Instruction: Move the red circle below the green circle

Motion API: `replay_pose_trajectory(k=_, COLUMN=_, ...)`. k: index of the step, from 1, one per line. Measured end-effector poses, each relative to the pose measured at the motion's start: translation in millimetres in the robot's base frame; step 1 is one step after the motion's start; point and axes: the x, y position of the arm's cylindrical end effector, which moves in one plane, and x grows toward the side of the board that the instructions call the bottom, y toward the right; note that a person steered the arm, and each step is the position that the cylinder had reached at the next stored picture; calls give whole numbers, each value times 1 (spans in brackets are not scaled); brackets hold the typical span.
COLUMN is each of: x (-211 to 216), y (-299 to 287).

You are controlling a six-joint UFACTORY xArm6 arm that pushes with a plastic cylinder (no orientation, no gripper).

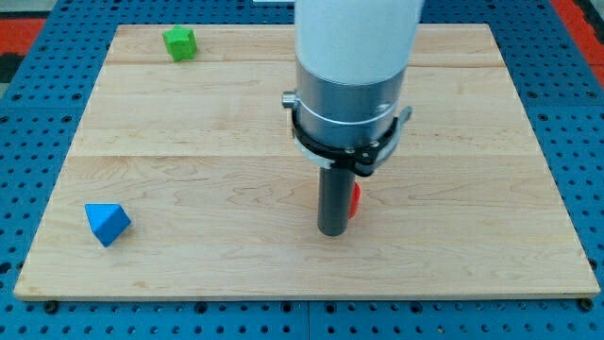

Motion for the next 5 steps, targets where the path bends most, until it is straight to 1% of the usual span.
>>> replay_pose_trajectory(k=2, x=-13, y=-9)
replay_pose_trajectory(k=4, x=-23, y=60)
replay_pose_trajectory(k=5, x=-37, y=60)
